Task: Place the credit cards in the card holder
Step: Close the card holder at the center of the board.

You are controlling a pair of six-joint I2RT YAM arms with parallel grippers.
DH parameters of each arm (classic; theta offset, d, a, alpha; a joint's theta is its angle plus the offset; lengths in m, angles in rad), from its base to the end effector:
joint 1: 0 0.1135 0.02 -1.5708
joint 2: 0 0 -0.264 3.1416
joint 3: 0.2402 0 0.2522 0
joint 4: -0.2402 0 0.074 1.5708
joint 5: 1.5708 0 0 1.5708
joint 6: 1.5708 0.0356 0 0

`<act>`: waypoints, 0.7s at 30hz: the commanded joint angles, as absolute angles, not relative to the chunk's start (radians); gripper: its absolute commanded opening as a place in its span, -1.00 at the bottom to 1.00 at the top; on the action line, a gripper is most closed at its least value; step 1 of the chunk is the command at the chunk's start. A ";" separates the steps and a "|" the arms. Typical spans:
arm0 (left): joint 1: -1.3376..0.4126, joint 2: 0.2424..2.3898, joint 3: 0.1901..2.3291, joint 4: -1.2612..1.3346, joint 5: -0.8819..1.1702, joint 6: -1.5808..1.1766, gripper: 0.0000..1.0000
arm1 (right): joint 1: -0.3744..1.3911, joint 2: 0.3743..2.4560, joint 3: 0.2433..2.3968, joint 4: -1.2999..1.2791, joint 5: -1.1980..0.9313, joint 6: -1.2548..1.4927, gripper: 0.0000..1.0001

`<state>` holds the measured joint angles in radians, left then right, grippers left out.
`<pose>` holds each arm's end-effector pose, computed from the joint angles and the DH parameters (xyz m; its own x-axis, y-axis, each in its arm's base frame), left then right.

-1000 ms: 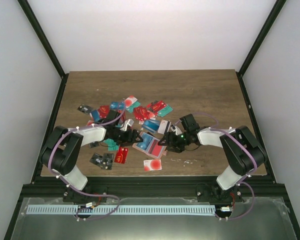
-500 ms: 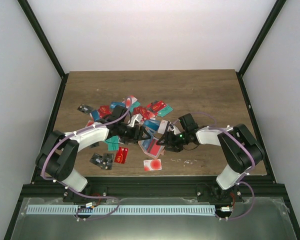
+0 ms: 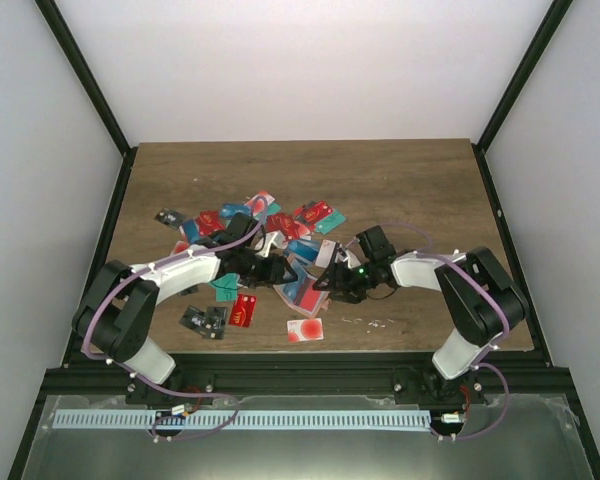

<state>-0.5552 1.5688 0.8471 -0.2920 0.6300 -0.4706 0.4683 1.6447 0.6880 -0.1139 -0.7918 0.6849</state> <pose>0.2416 -0.1746 0.1735 -0.9560 0.1619 -0.2445 0.2885 0.6685 -0.6854 0.2359 0.1477 0.1243 -0.9997 -0.0076 0.0236 0.0139 0.6168 0.7870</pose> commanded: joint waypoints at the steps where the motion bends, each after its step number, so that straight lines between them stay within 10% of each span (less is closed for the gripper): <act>1: -0.559 1.601 0.886 -0.340 0.565 -0.454 0.03 | 0.474 1.685 0.733 -0.167 -0.745 0.658 0.34; 21: -0.559 1.569 0.834 -0.394 0.494 -0.540 0.01 | 0.473 1.848 0.996 -0.281 -0.725 0.592 0.34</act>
